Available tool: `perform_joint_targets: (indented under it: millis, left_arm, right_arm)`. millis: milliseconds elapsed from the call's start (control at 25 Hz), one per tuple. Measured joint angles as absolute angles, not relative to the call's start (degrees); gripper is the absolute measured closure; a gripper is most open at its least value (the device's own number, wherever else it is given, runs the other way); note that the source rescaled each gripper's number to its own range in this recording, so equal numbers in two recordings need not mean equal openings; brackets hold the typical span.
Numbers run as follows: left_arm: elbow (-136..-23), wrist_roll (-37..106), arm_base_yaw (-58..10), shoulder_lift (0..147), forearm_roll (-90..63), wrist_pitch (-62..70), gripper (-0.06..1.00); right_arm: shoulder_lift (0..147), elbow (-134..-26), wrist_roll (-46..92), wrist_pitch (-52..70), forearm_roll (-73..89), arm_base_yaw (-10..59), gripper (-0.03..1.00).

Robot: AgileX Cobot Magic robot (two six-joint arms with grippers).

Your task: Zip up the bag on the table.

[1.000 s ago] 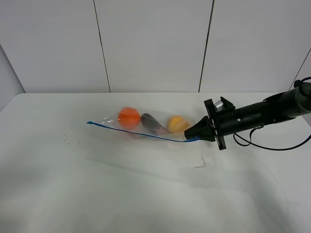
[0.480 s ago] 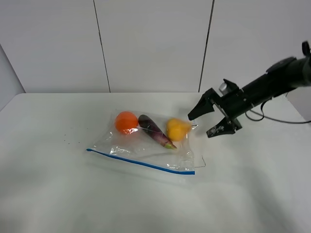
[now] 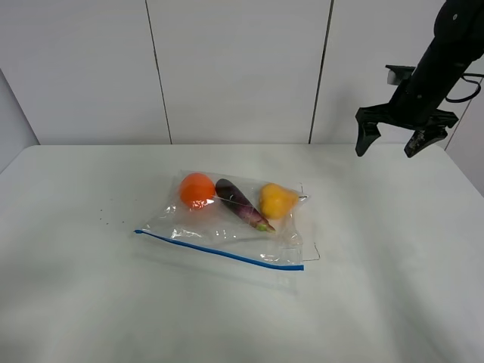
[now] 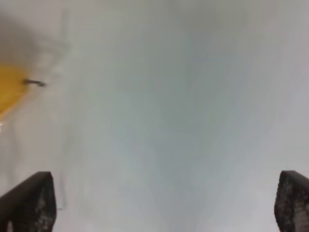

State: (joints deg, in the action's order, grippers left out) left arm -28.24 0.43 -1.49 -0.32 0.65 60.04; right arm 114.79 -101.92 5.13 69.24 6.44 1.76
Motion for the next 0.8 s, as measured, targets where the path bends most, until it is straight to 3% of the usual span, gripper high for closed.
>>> perform_joint_targets:
  millis: [360, 800]
  left_arm:
    - [-28.2, 0.4, -1.5, -0.3, 0.6, 60.0, -0.05]
    - [-28.2, 0.4, -1.5, -0.3, 0.6, 60.0, -0.05]
  right_arm:
    - [111.1, -98.0, 4.0, 69.2, 6.7, 1.8, -0.03]
    - [81.3, -66.1, 4.0, 69.3, 4.4, 1.8, -0.03]
